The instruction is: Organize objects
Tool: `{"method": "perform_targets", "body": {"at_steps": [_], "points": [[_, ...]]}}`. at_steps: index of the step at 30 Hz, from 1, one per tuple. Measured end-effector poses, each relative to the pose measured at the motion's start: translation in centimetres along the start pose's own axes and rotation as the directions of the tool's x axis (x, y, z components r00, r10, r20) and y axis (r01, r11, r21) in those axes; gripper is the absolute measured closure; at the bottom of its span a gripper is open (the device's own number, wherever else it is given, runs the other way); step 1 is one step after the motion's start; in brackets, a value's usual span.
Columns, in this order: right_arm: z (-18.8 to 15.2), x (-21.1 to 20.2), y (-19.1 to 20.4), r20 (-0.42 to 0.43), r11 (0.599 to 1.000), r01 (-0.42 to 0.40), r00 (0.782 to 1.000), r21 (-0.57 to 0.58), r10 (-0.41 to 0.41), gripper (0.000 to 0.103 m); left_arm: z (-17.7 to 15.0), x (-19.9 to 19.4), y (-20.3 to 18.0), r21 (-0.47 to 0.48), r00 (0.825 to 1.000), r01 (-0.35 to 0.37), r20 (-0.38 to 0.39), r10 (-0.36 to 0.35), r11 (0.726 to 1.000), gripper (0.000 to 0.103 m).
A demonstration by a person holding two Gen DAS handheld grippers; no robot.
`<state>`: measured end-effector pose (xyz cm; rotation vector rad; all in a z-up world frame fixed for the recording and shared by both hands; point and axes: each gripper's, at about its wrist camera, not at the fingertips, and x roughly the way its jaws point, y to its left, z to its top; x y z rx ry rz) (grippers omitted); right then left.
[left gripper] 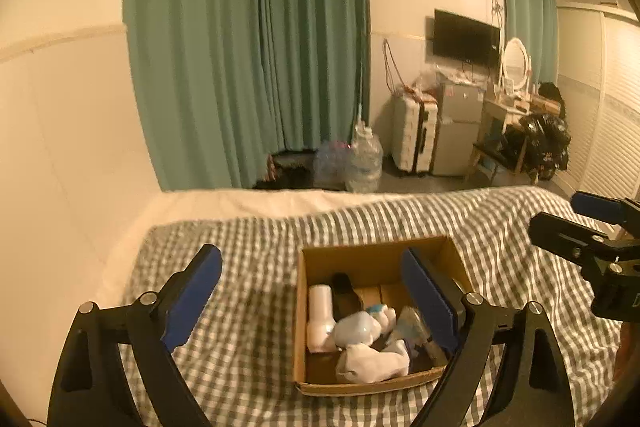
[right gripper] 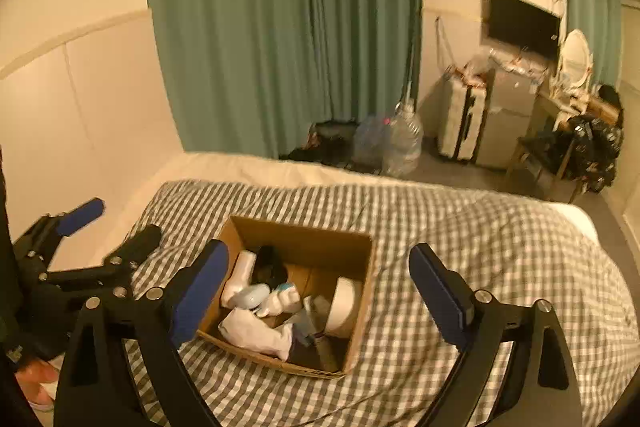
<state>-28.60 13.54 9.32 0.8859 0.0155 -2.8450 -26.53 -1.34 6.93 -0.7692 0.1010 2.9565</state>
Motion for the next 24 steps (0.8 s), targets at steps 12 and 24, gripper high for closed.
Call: {"method": "perform_targets", "body": {"at_steps": [12, 24], "points": [[-0.1, -8.8, -0.3, 0.141, 0.996, 0.081, 0.987, -0.032, -0.076, 0.005, 1.2, -8.5, -0.6, 0.021, 0.992, -0.012, 0.126, 0.009, 1.000, 0.005], [-6.8, -10.5, -0.5, 0.182, 0.991, 0.131, 0.975, -0.015, -0.126, 0.002, -4.8, -10.5, -2.0, 0.010, 0.990, -0.038, 0.134, 0.036, 0.999, 0.003]]}}
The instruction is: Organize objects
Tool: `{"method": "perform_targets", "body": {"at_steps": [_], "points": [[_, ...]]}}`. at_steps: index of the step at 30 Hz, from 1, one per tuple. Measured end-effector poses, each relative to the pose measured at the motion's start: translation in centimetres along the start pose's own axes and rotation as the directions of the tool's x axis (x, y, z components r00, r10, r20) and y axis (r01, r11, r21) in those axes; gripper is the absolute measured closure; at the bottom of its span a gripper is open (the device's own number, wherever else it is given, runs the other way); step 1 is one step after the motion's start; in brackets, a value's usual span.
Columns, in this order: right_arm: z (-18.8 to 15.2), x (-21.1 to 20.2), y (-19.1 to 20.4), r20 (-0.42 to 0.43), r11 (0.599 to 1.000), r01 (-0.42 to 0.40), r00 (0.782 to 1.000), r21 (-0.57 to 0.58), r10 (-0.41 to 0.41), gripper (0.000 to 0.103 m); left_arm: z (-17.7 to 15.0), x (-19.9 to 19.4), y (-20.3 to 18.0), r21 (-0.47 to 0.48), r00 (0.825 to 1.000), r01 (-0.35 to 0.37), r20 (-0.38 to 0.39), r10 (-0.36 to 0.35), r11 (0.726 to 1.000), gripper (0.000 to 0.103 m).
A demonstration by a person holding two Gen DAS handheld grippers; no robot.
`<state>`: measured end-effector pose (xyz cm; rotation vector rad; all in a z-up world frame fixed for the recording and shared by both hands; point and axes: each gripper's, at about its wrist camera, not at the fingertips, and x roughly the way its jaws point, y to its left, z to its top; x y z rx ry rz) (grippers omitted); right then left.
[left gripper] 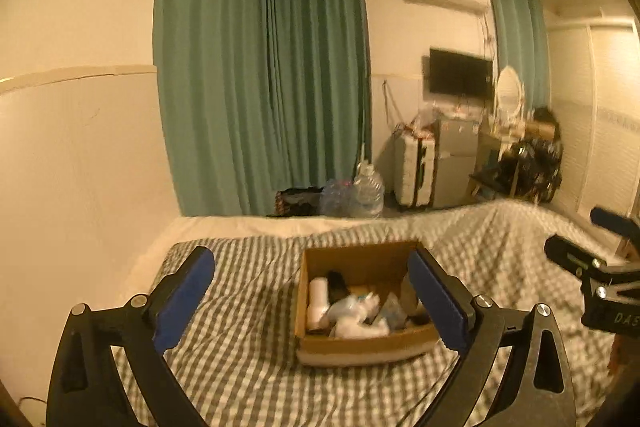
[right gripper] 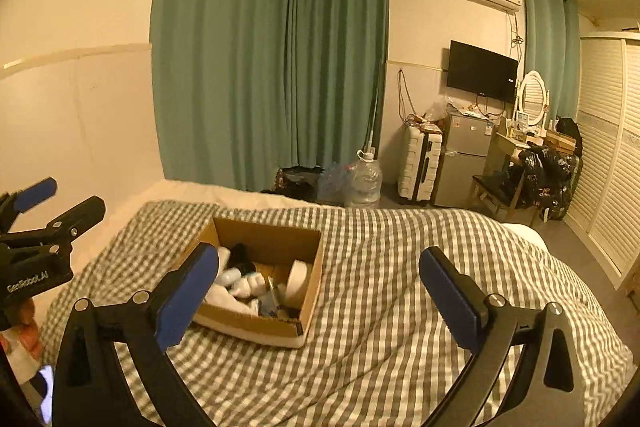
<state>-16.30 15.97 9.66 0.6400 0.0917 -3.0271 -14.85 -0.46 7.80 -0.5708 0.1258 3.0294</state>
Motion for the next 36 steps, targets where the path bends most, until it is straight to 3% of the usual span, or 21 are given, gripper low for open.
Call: {"method": "perform_targets", "body": {"at_steps": [2, 6, 11, 20, 36], "points": [[-1.4, 0.3, 0.3, -0.001, 1.000, -0.010, 1.000, -0.012, 0.010, 0.002, -1.7, -0.4, -0.3, -0.014, 0.999, -0.041, -0.007, 0.041, 0.999, 0.003], [-4.6, 0.4, 0.4, 0.030, 1.000, -0.021, 0.999, 0.010, 0.021, 0.002, -4.9, -0.8, -0.6, -0.049, 0.999, -0.038, -0.006, 0.038, 0.998, 0.003], [-6.9, 1.1, 0.5, 0.030, 1.000, -0.008, 1.000, 0.008, 0.008, 0.002, -6.3, -0.6, -1.2, -0.026, 0.997, -0.057, 0.047, 0.058, 0.998, 0.003], [-8.2, 1.8, -0.7, 0.013, 0.999, 0.034, 0.999, 0.025, -0.034, 0.002, -7.7, 0.9, -1.9, 0.002, 0.997, -0.068, 0.020, 0.068, 0.998, 0.003], [-8.9, 2.3, -0.6, -0.021, 0.999, 0.033, 0.999, 0.012, -0.033, 0.002, -8.7, 2.1, -1.2, -0.023, 0.997, -0.065, -0.043, 0.064, 0.998, 0.003]]}}
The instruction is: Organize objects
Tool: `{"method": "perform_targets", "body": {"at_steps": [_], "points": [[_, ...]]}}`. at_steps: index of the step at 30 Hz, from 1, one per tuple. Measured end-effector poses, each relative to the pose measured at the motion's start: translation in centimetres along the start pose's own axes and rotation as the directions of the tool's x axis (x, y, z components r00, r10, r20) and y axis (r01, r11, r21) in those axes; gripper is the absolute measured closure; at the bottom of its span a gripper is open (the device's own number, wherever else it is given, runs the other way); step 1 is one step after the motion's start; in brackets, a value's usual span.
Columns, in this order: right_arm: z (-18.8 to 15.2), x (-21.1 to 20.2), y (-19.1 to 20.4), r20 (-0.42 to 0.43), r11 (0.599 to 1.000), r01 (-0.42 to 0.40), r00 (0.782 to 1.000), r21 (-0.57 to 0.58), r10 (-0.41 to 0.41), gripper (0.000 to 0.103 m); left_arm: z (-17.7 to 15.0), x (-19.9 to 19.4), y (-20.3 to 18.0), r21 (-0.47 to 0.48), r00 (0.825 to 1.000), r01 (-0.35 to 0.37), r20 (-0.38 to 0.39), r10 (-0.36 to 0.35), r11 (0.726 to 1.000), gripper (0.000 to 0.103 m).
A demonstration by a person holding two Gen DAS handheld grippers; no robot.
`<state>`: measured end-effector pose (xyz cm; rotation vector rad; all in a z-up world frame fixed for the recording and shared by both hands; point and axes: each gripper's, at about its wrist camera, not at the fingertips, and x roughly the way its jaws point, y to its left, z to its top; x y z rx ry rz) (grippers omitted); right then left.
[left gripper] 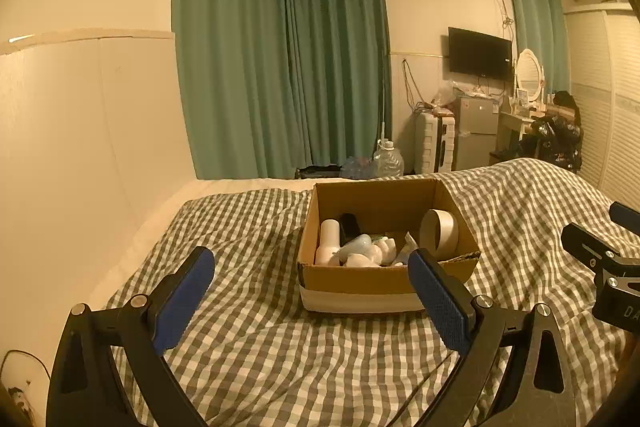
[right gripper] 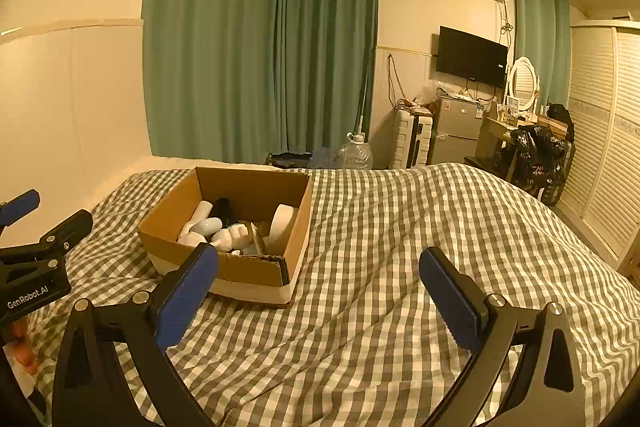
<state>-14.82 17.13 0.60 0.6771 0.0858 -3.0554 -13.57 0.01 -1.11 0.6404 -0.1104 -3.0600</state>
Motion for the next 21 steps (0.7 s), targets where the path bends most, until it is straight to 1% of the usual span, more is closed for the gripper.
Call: {"method": "perform_targets", "body": {"at_steps": [4, 8, 21], "points": [[-0.18, 0.07, 0.02, -0.001, 1.000, 0.006, 1.000, 0.004, -0.006, 0.002, -0.19, 0.11, 0.14, -0.001, 1.000, -0.002, -0.008, 0.002, 1.000, 0.003], [-0.16, 0.08, -0.05, 0.001, 1.000, 0.006, 1.000, 0.012, -0.006, 0.002, -0.15, -0.18, 0.32, -0.012, 1.000, 0.017, -0.002, -0.017, 1.000, 0.003], [-0.28, 0.03, -0.14, -0.010, 1.000, 0.002, 1.000, 0.014, -0.002, 0.002, -0.34, -0.39, 0.35, -0.013, 1.000, 0.012, 0.004, -0.012, 1.000, 0.003]]}}
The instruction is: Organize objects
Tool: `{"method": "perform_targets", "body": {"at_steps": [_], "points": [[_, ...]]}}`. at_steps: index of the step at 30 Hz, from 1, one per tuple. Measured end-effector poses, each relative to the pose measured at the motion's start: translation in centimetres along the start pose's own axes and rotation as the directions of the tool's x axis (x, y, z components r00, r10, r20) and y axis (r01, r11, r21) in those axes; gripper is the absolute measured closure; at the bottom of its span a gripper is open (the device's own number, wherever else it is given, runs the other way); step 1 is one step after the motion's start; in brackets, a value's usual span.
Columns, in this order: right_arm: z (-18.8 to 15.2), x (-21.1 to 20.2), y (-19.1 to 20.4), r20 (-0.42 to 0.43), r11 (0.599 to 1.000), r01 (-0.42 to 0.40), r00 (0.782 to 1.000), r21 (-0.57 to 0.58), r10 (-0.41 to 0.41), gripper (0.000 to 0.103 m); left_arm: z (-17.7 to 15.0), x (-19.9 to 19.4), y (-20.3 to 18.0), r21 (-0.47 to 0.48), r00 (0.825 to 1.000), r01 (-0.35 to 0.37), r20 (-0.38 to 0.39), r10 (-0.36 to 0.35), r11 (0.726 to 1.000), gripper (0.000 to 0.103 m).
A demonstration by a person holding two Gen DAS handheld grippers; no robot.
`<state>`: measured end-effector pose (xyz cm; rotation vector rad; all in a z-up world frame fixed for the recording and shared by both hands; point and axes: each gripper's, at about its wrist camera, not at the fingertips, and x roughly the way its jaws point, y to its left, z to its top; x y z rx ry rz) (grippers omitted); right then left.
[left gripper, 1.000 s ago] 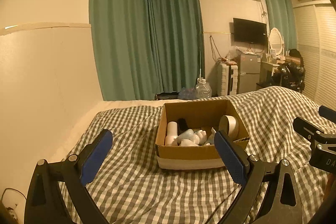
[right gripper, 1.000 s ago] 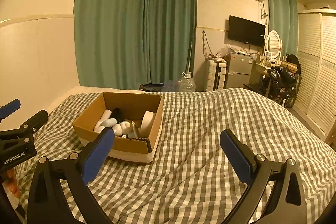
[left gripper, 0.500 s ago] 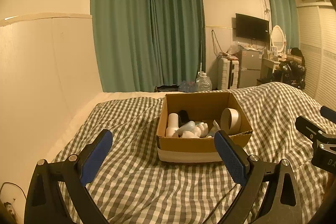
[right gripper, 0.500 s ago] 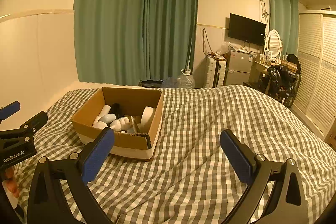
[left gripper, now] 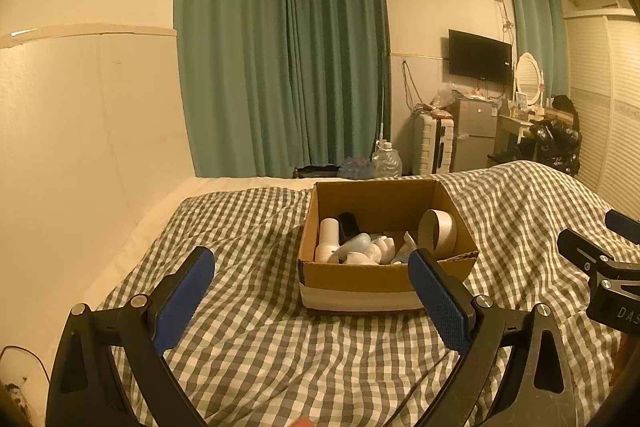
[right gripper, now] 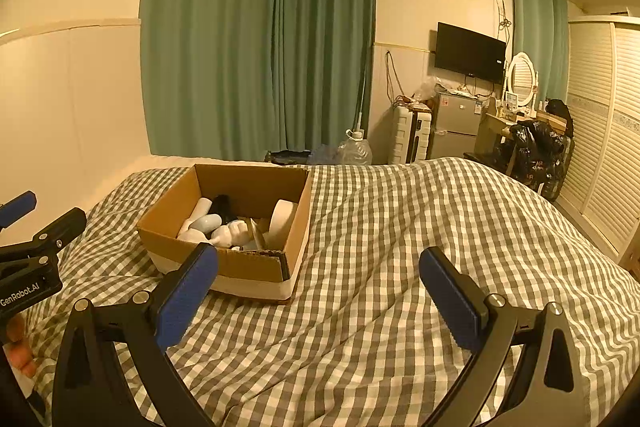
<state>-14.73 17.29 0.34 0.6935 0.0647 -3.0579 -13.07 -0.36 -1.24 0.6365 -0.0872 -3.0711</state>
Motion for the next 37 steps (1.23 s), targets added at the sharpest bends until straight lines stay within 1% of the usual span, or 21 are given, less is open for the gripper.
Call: {"method": "perform_targets", "body": {"at_steps": [7, 32, 37], "points": [[-0.16, 0.05, -0.01, -0.008, 1.000, -0.001, 1.000, 0.002, 0.001, 0.002, -0.13, -0.19, 0.03, -0.002, 1.000, -0.002, 0.011, 0.002, 1.000, 0.001], [-0.48, 0.01, 0.21, -0.017, 1.000, 0.002, 1.000, -0.016, -0.002, 0.002, -0.46, -0.14, -0.12, 0.007, 1.000, -0.024, -0.002, 0.024, 1.000, 0.001], [-0.47, 0.18, 0.11, -0.022, 1.000, 0.004, 1.000, -0.016, -0.004, 0.002, -0.50, -0.75, -0.05, 0.000, 0.998, -0.043, 0.035, 0.043, 0.999, 0.001]]}}
